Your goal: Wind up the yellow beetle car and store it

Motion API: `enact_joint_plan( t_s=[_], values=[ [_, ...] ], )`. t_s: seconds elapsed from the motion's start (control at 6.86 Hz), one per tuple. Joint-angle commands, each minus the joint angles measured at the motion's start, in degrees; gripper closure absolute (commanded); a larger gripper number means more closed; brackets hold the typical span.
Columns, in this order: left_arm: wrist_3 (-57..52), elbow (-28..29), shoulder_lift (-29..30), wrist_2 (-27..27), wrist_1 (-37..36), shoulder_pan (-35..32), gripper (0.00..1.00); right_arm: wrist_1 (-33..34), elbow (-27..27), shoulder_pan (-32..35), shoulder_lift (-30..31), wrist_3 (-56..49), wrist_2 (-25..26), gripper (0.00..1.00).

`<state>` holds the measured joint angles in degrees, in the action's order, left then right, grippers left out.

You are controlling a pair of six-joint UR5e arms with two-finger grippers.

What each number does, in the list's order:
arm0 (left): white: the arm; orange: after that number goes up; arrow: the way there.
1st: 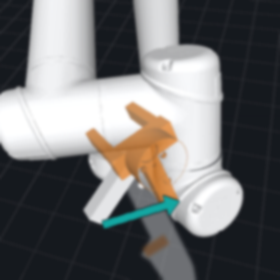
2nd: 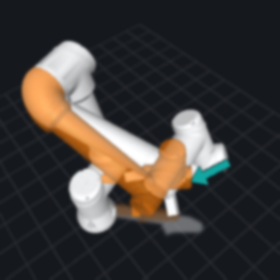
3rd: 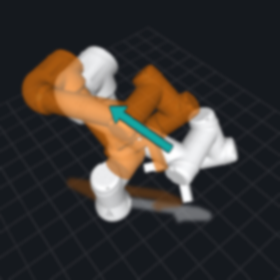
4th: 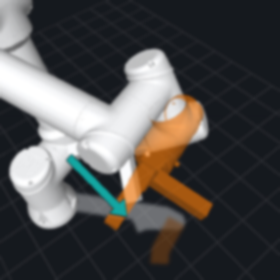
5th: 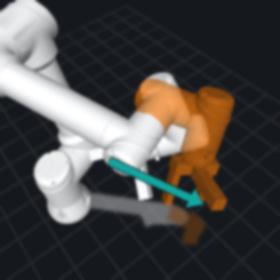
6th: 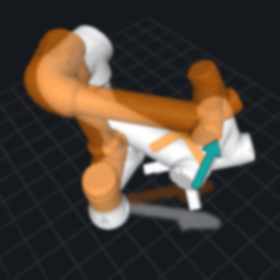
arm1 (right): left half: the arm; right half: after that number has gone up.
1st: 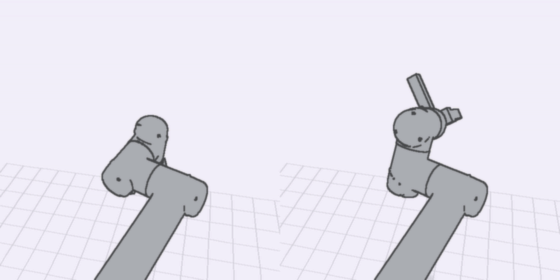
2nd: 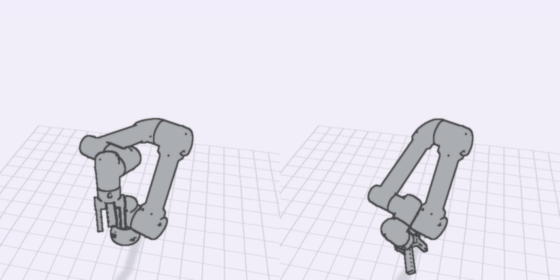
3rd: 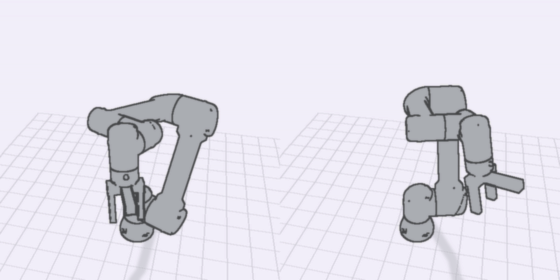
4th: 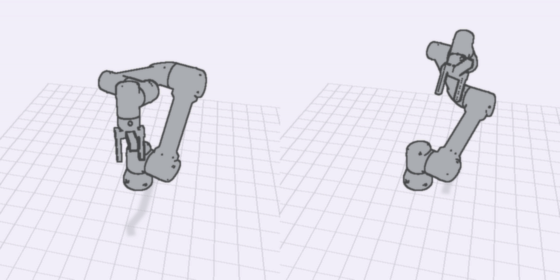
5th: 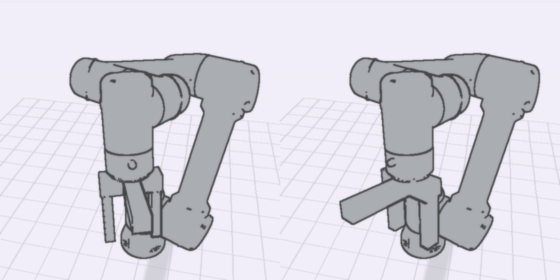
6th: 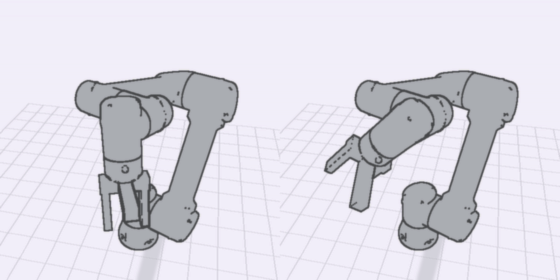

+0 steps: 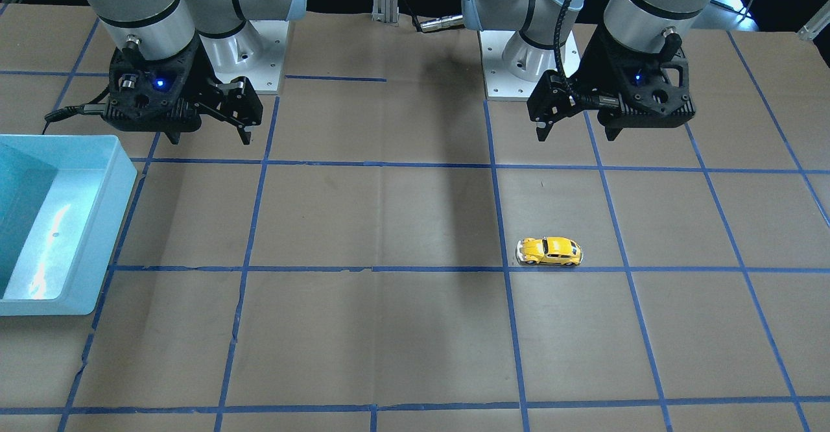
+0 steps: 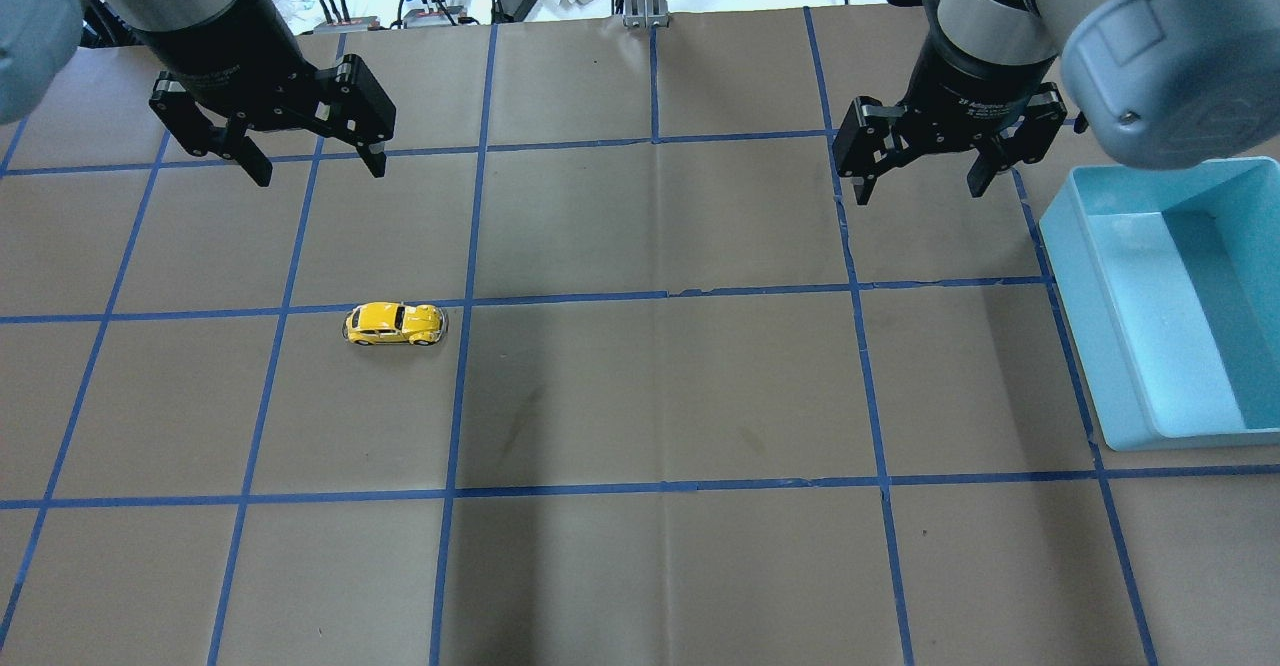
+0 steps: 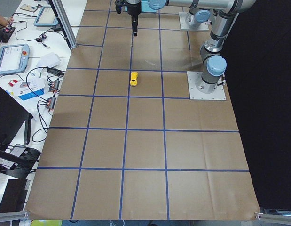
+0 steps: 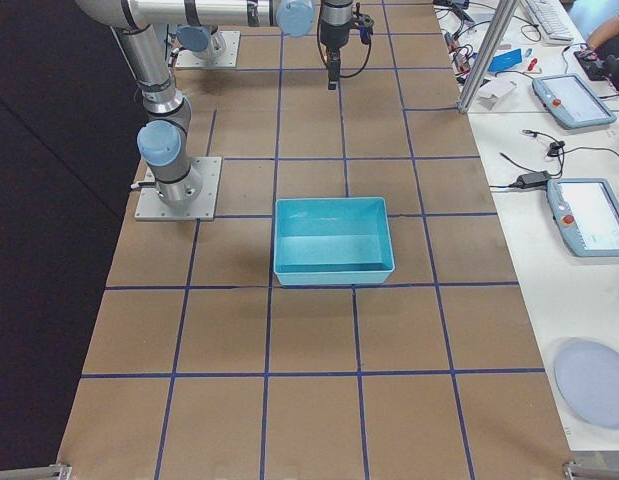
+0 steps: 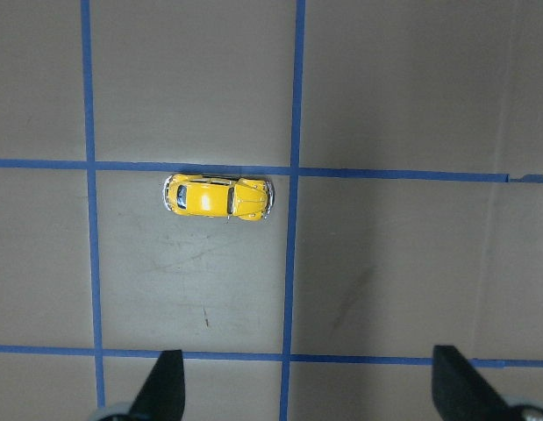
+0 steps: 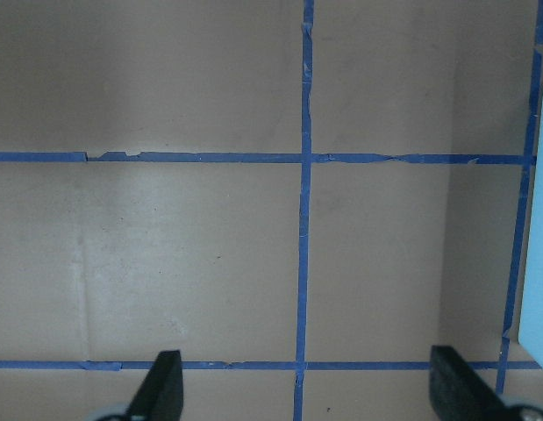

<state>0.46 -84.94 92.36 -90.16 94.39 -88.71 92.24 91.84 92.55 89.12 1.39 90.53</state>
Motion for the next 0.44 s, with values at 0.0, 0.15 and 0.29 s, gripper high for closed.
enact_joint_plan(
  t_s=[0.0, 0.15, 0.29],
  values=[
    [-0.7, -1.1, 0.3, -0.4, 0.3, 0.2, 0.0, 0.0, 0.0, 0.0, 0.0, -0.1, 0.0, 0.0],
    [-0.8, -1.2, 0.5, -0.5, 0.7, 0.2, 0.0, 0.0, 0.0, 0.0, 0.0, -0.1, 0.1, 0.0],
    [-0.8, -2.1, 1.2, 0.1, 0.1, 0.2, 0.0, 0.0, 0.0, 0.0, 0.0, -0.1, 0.0, 0.0]
  ],
)
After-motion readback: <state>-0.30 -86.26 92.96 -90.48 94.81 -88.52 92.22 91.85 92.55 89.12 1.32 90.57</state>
